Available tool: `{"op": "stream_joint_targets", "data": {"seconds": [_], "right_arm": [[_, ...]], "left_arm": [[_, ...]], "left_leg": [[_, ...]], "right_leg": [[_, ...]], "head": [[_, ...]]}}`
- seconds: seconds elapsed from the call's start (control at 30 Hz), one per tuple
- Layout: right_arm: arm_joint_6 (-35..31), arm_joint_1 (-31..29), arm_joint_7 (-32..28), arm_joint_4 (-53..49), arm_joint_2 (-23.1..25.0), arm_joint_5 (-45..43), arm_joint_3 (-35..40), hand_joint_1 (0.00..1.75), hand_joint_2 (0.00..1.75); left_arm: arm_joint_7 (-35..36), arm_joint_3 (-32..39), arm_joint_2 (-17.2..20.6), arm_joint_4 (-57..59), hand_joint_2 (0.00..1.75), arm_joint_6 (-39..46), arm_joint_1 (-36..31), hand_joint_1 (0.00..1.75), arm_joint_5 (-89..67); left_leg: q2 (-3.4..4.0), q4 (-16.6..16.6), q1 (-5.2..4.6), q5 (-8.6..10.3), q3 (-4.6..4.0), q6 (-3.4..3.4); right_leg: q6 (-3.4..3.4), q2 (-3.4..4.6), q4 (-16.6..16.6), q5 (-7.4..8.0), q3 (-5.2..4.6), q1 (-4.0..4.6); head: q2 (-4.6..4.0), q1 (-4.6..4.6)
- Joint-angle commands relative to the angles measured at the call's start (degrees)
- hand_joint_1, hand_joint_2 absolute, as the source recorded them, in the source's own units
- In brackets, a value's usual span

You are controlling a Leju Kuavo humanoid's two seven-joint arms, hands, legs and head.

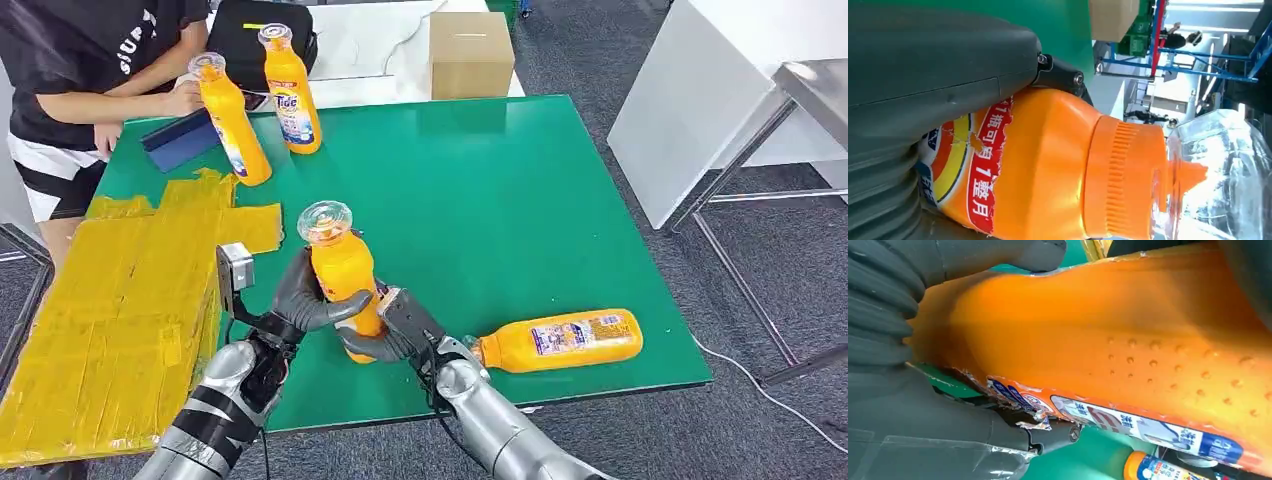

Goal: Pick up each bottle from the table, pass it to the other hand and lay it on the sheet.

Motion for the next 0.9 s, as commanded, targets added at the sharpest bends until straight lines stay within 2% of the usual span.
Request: {"op": "stream_joint_targets", "data": {"seconds": [0.03,0.1,0.13,0.17,0.2,0.23,0.33,0.47,0.5,0.63,0.7,0.83,0.9], "right_arm": [[-0.8,-1.3,-0.3,0.7,-1.3,-0.4,0.9,1.75,1.75],[-1.2,-0.5,-0.7,-1.5,-1.9,-0.7,0.3,1.75,1.75],[-1.6,0.4,-1.3,-3.9,-2.7,-0.9,-0.1,1.52,1.75],[-1.8,1.1,-1.5,-5.6,-3.3,-1.1,-0.6,0.12,1.75],[1.8,3.5,-0.3,-11.4,-4.7,-4.5,-2.0,0.00,1.75],[5.3,5.1,0.4,-15.6,-5.9,-7.7,-3.0,0.00,1.75],[7.2,9.8,3.2,-29.5,-10.7,-8.7,-4.2,0.00,1.75],[7.8,13.9,3.7,-38.7,-14.4,-7.2,-6.0,0.00,1.75],[8.3,14.5,3.3,-40.2,-15.0,-6.8,-6.4,0.00,0.00],[8.4,15.3,2.5,-42.8,-15.4,-6.3,-7.7,0.00,0.00],[7.9,15.3,1.8,-44.6,-15.5,-5.6,-8.1,0.00,0.00],[7.0,16.3,1.0,-48.1,-15.9,-6.0,-10.0,0.00,0.00],[7.1,16.5,0.9,-48.2,-16.0,-6.2,-10.4,0.00,0.00]], "left_arm": [[-0.4,-0.9,-0.4,4.0,1.75,0.7,-2.9,1.75,-0.1],[-0.7,-1.4,0.0,3.6,1.75,0.9,-3.2,1.75,-1.0],[-1.4,-1.6,0.5,2.9,1.75,1.8,-3.3,1.75,-2.3],[-1.9,-1.5,0.9,2.3,1.75,2.8,-3.3,1.75,-3.3],[-2.6,-1.0,1.7,0.4,1.75,5.2,-2.8,1.75,-5.4],[-3.1,-0.3,2.4,-0.6,1.75,6.7,-2.6,1.75,-6.7],[-4.0,3.5,5.7,-3.7,1.75,7.9,-0.8,1.75,-10.2],[-5.4,10.7,8.2,-5.8,1.75,10.0,0.3,1.75,-14.3],[-6.8,12.7,8.9,-6.3,1.75,11.4,0.3,1.75,-17.2],[-7.2,16.3,10.7,-3.7,1.75,20.4,-1.5,1.75,-30.5],[-6.7,16.6,11.5,-0.7,1.75,30.2,-3.3,1.75,-43.9],[-3.6,15.5,13.7,4.9,1.75,35.2,-5.3,1.75,-58.6],[-4.0,15.7,13.7,6.0,1.75,35.3,-5.6,1.75,-58.9]], "left_leg": [[-0.08,0.0,0.02,-0.06,0.19,-0.03],[-0.11,0.0,0.02,-0.08,0.21,-0.03],[-0.12,0.0,0.01,-0.10,0.29,-0.04],[-0.14,0.0,0.02,-0.08,0.21,-0.04],[-0.15,0.0,0.01,-0.03,0.12,-0.03],[-0.18,0.0,0.03,-0.08,0.19,-0.04],[-0.05,0.0,0.01,-0.04,0.07,-0.03],[0.00,0.0,-0.01,-0.08,0.14,-0.03],[0.05,0.0,0.02,-0.15,0.21,-0.05],[0.00,0.0,0.04,-0.13,0.15,-0.06],[0.01,0.0,0.03,-0.12,0.17,-0.06],[-0.03,0.0,0.05,-0.11,0.16,-0.05],[-0.07,0.0,0.04,-0.10,0.23,-0.05]], "right_leg": [[-0.05,-0.15,0.0,-0.07,0.22,0.03],[-0.06,-0.19,0.0,-0.10,0.26,0.04],[-0.08,-0.22,0.0,-0.14,0.34,0.04],[-0.07,-0.22,0.0,-0.11,0.26,0.04],[-0.05,-0.21,0.0,-0.08,0.17,0.02],[-0.07,-0.26,0.0,-0.13,0.26,0.05],[-0.05,-0.10,0.0,-0.04,0.11,0.03],[-0.06,-0.06,0.0,-0.07,0.18,0.01],[-0.09,-0.02,0.0,-0.11,0.23,0.04],[-0.09,-0.10,0.0,-0.12,0.16,0.07],[-0.09,-0.08,0.0,-0.11,0.16,0.07],[-0.09,-0.15,0.0,-0.12,0.15,0.07],[-0.09,-0.18,0.0,-0.13,0.24,0.06]], "head": [[0.00,0.00],[0.00,0.02],[0.00,0.00],[0.00,0.00],[0.00,0.00],[0.00,0.00],[0.00,-0.02],[0.00,0.02],[0.00,0.02],[0.00,0.02],[0.00,0.00],[0.00,0.00],[0.00,0.02]]}}
